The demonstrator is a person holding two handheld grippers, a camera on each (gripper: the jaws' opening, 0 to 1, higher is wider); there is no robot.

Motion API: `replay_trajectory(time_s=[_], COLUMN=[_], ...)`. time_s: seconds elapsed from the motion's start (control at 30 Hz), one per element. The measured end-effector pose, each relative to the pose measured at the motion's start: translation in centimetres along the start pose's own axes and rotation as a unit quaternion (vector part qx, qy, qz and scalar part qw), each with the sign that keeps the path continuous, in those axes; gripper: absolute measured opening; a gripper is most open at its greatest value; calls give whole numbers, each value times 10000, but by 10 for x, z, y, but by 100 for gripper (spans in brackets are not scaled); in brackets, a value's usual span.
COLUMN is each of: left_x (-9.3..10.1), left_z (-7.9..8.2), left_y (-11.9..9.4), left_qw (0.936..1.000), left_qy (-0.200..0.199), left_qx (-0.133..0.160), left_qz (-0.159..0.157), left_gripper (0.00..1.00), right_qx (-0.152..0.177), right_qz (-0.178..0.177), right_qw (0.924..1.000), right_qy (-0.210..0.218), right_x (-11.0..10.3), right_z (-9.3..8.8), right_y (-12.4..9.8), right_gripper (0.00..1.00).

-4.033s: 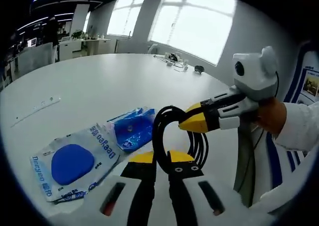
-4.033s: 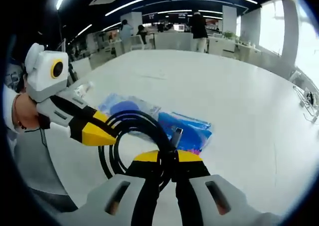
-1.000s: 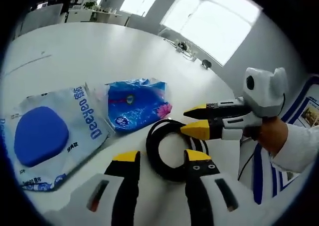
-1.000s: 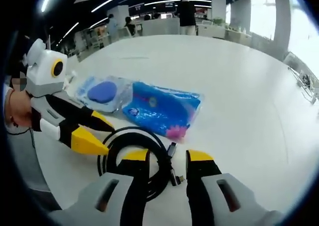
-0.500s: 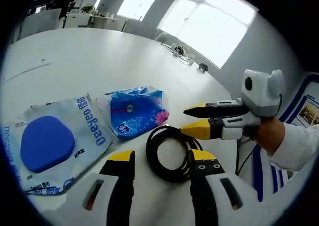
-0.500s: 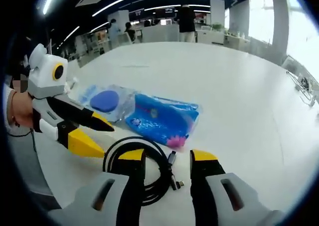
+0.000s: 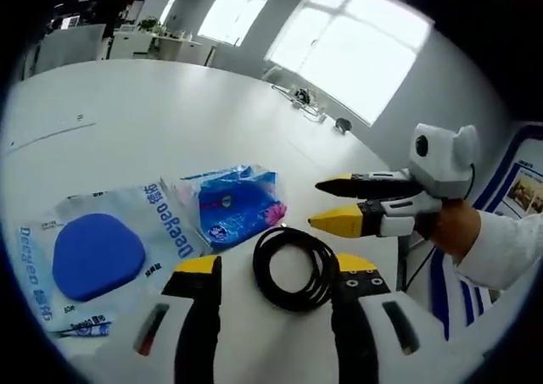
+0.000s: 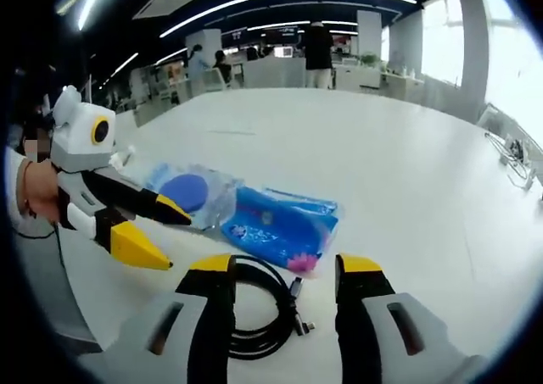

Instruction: Arrange the tabletop items into an orderly group along one side of the table until the central work area is clear of visible clutter.

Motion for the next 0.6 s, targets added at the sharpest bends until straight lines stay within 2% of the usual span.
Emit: replay_trajectory(time_s=[0.6], left_x=[2], left_z=[18], left_y=[-31], left_qw=[9993], left_qy=[132], left_qx=[327], left_qz=[-114], left_gripper=[65], right_qx=[281], right_qz=[104], right_qw=[9995], right_qy=[-38], right_x=[-13], right_z=[25], right_y=[-6], right_gripper=[50])
Point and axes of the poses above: the point that each gripper's makers call its tool centre point, and the gripper's own axes: y roughly forward along the fingers, x roughly to its right, z roughly out of its top, the point moved 8 cm from there along -y, roughly backward along the fingers, and after that the axes turned 11 degrees about -z, right-handed, at the moved point
